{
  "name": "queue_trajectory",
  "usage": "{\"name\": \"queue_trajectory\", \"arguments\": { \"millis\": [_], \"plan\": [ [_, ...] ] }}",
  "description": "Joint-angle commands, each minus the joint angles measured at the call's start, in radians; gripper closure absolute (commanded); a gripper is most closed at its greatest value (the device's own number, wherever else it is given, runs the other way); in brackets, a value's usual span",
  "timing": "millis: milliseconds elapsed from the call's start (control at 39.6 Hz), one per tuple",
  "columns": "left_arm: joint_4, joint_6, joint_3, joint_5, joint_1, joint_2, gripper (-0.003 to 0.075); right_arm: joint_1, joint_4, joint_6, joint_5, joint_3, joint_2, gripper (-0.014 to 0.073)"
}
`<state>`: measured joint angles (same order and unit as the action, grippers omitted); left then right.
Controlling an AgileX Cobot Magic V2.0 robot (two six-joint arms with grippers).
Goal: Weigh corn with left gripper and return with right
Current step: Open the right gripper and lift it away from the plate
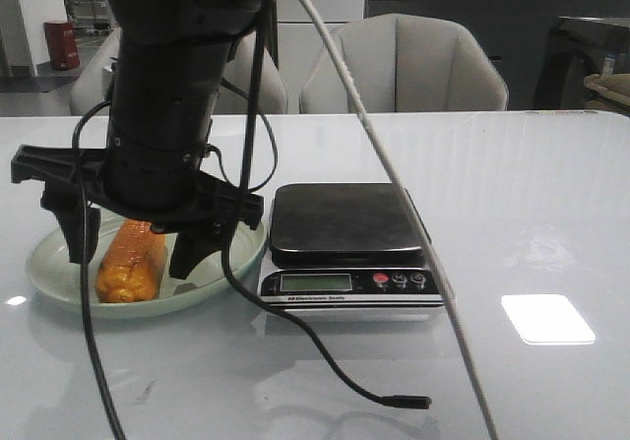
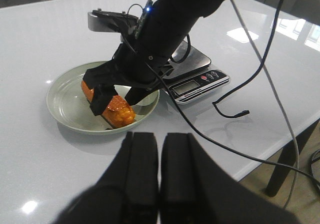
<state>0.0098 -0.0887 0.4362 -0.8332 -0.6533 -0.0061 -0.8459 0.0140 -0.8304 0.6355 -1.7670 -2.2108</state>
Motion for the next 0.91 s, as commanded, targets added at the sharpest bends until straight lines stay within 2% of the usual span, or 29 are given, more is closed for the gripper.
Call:
{"name": "queue_trajectory", "arguments": {
  "millis": [0, 227, 429, 757, 883],
  "plan": [
    [-0.001, -0.002, 0.024, 0.078, -0.005, -0.020, 0.0607, 0.034, 0.010, 0.008, -0.002, -0.032, 0.122, 0.0004],
    [-0.001, -0.002, 0.024, 0.078, -0.005, -0.020, 0.0607, 0.119, 0.011, 0.202, 0.179, -0.032, 0.240, 0.0004],
    [-0.001, -0.002, 0.024, 0.078, -0.005, -0.020, 0.0607, 0.187, 0.011, 0.458, 0.315, -0.002, 0.345, 0.0004],
    [-0.001, -0.002, 0.024, 0.078, -0.005, -0.020, 0.0607, 0.275, 0.010, 0.650, 0.243, 0.269, 0.575, 0.0004],
    [-0.001, -0.002, 0.024, 0.078, -0.005, -0.020, 0.0607, 0.316, 0.010, 0.678, 0.209, 0.399, 0.706, 0.0004]
  ]
}}
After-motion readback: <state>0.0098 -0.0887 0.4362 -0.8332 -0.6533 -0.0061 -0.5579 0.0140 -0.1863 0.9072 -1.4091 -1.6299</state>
